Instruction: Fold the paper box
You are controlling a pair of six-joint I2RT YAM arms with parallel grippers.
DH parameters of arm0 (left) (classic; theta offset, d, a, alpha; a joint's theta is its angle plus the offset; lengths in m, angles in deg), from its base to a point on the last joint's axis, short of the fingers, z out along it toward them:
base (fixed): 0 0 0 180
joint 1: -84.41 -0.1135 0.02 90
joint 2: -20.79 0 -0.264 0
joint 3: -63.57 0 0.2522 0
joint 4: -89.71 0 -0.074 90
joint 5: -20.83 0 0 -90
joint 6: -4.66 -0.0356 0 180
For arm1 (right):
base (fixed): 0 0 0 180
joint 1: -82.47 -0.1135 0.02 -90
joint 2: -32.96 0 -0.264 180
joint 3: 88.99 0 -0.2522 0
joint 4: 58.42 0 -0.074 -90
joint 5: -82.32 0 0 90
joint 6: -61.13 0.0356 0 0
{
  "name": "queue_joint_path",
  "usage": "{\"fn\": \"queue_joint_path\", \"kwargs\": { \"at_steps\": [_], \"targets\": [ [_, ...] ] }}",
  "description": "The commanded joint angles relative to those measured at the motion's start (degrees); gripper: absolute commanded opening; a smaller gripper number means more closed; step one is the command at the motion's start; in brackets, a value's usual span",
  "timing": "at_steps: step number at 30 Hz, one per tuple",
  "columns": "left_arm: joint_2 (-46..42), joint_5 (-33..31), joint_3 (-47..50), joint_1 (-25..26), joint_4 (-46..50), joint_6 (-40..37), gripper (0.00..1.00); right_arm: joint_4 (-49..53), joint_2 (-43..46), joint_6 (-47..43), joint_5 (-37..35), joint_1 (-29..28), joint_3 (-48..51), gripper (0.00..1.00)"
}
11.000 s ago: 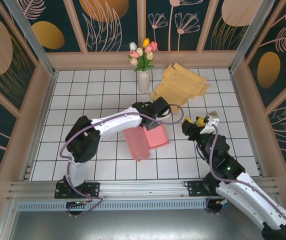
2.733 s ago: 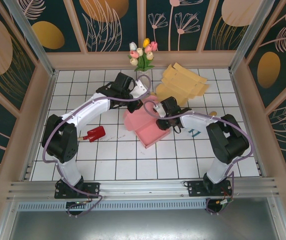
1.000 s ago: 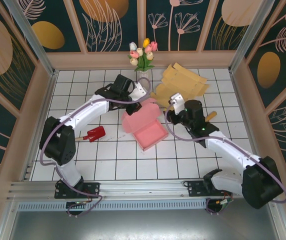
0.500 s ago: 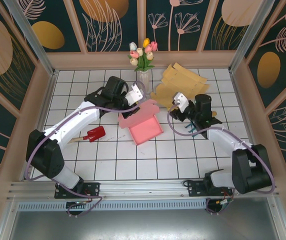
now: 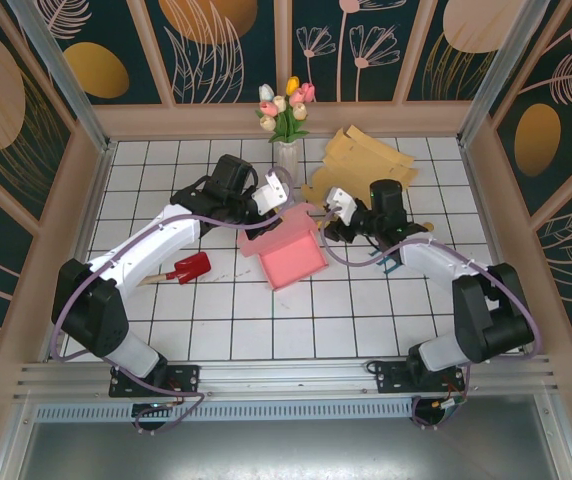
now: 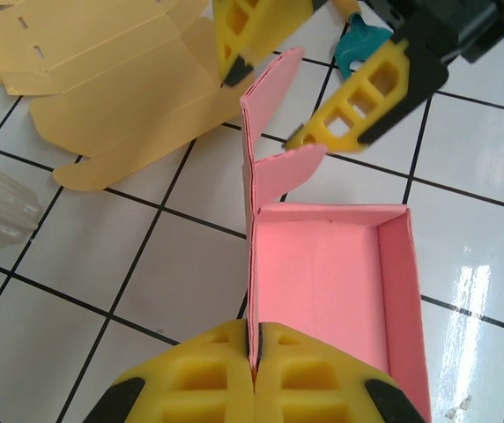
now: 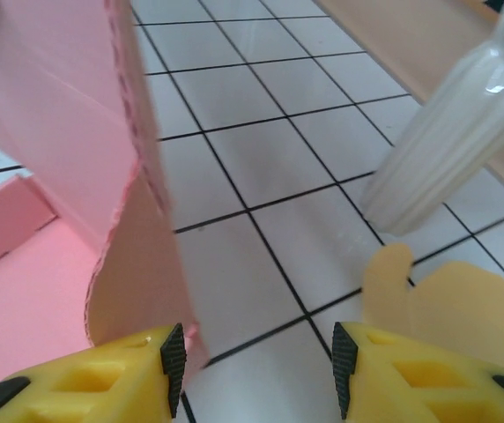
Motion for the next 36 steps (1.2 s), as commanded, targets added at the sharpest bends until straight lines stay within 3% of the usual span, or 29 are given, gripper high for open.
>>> {"fn": "queue_joint_path", "kwargs": {
  "at_steps": [1,11,18,22,29,36],
  "targets": [
    [-1.80,2.73,0.82,0.75,-1.41,-1.61,0.00,0.67,-1.15,-2.10,5.66,-1.82,-2.54,0.50],
    [-3.00,4.56,0.90,2.64,-0.40,-3.08,0.00,0.74,-3.42,-3.52,7.68,-4.36,-3.86,0.48],
    [-3.38,5.27,1.04,3.61,-0.13,-3.89,0.00,2.41,-1.89,-6.45,11.04,-4.43,-3.26,0.37],
    [-3.22,4.80,0.96,4.06,-0.16,-3.73,0.00,2.82,-0.74,-7.24,11.66,-4.45,-2.72,0.25],
    [-3.24,4.91,1.05,4.74,-0.62,-3.60,0.00,4.22,-0.25,-8.09,12.74,-4.44,-2.43,0.20],
    [-3.51,5.53,1.22,5.30,-0.40,-4.26,0.00,3.79,0.28,-11.10,14.18,-4.43,-0.95,0.26]
  ]
}}
